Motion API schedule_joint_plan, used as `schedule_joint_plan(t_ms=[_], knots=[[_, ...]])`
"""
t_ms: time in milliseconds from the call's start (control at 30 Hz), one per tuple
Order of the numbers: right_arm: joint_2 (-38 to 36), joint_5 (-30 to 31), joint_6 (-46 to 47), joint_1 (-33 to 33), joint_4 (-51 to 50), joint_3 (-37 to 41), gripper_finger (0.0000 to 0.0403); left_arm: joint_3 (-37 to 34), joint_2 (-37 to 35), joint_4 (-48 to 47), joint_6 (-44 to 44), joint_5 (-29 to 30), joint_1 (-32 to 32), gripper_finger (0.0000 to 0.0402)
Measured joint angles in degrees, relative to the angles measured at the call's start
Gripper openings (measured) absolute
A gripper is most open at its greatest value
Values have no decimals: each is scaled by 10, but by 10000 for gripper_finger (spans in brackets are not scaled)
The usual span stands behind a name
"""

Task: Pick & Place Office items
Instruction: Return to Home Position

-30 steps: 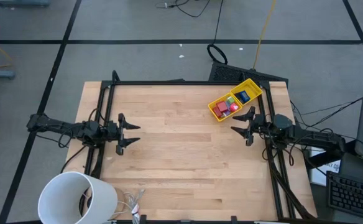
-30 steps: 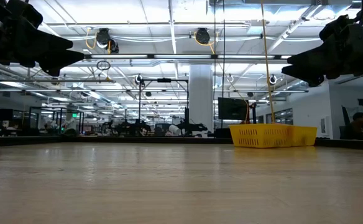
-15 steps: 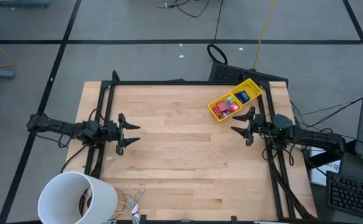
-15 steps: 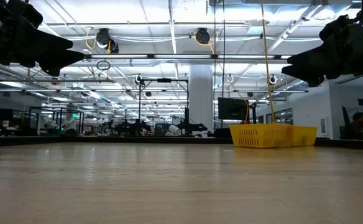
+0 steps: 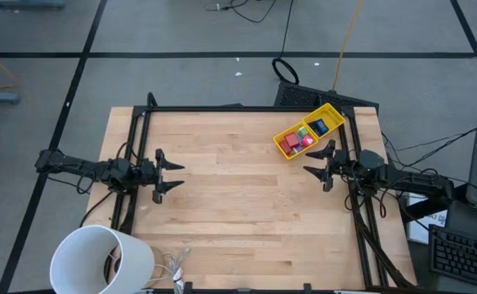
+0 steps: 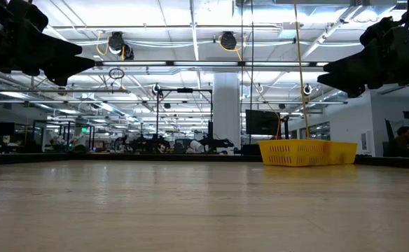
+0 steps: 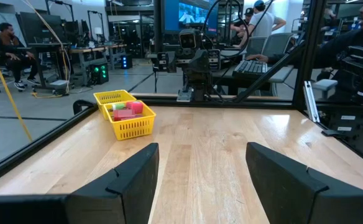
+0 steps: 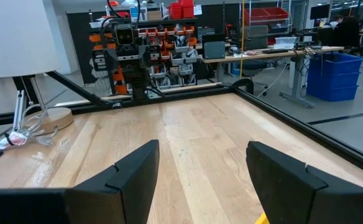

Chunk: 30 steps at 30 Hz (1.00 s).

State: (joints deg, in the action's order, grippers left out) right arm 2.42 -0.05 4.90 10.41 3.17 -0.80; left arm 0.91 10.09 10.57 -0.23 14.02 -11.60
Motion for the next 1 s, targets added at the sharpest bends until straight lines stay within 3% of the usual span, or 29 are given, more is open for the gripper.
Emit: schedule_joint_plan(t_ms=[1000], knots=[[0, 0, 0, 0, 0, 0, 229, 0, 0, 0, 0, 0, 0, 241]])
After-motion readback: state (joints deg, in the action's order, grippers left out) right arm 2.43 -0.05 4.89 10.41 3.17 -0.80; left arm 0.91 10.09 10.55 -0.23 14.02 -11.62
